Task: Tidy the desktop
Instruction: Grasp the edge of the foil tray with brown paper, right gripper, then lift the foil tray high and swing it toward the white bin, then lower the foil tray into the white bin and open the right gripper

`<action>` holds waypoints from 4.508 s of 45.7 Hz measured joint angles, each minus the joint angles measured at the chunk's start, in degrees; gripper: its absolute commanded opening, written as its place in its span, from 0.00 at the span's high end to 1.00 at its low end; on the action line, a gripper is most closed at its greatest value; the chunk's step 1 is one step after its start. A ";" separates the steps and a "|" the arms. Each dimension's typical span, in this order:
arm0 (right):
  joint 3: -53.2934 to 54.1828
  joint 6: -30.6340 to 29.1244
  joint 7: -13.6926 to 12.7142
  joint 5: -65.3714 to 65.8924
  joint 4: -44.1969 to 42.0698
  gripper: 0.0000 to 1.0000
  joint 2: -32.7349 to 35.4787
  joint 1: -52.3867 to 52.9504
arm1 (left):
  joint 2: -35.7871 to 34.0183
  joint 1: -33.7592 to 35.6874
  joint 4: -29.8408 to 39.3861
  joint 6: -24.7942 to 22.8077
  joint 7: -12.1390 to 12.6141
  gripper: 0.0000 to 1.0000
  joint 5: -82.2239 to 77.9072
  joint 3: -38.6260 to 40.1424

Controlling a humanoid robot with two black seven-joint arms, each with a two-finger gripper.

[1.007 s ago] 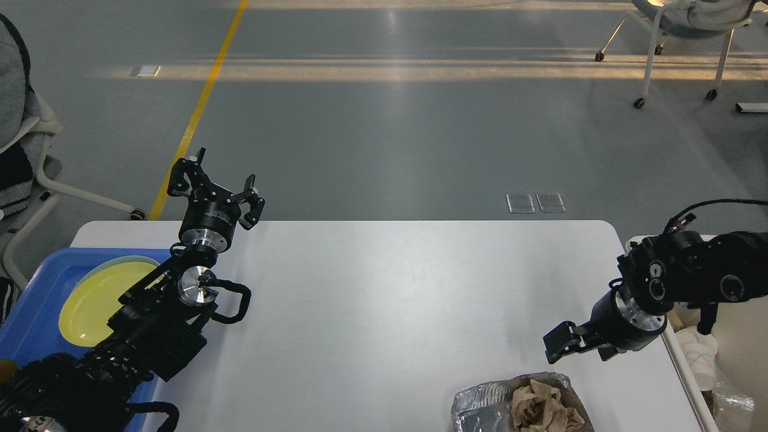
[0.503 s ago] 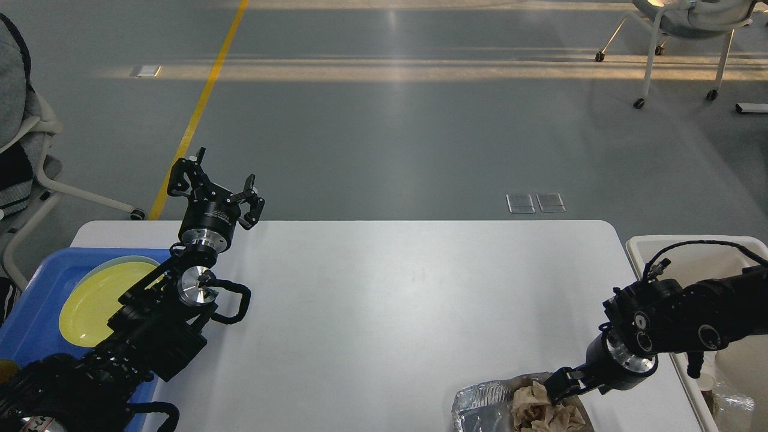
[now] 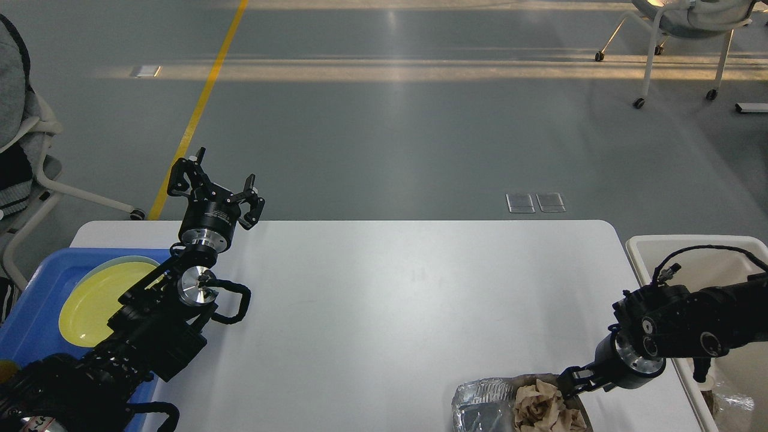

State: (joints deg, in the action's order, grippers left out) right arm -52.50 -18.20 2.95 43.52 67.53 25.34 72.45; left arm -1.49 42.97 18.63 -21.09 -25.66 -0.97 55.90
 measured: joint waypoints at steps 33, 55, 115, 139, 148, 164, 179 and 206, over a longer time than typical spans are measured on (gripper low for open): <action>0.20 -4.69 4.61 -0.40 0.77 1.00 0.74 1.62 | 0.00 -0.01 0.00 0.07 0.00 0.00 0.00 0.00; 0.70 -20.64 11.54 -3.18 3.10 1.00 6.87 15.86 | 0.00 -0.01 0.00 0.07 0.00 0.00 0.00 0.00; 5.88 -36.80 16.85 -17.73 6.11 1.00 10.20 67.43 | 0.00 0.00 0.00 0.10 0.00 0.00 0.00 0.00; 5.20 -36.80 16.02 -11.02 -25.37 1.00 6.20 31.38 | 0.00 0.00 0.00 0.01 0.00 0.00 0.00 0.00; 4.61 -36.80 16.00 -10.76 -32.17 1.00 6.03 20.74 | 0.00 0.00 0.00 0.01 0.00 0.00 0.00 0.00; -7.64 -36.70 15.95 -10.94 -39.62 1.00 6.08 10.96 | 0.01 0.00 0.01 0.01 0.00 0.00 0.00 0.00; -19.78 -23.34 15.86 -11.65 -46.09 1.00 7.46 4.43 | 0.00 -0.01 0.01 0.03 0.00 0.00 0.00 0.00; -26.79 1.32 7.26 -12.01 -48.74 0.00 12.96 -5.15 | 0.00 -0.01 0.01 0.05 0.00 0.00 0.00 0.00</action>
State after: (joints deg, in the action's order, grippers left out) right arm -79.29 -16.88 10.20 31.51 18.78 38.30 67.29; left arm -1.49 42.95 18.64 -21.05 -25.66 -0.97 55.90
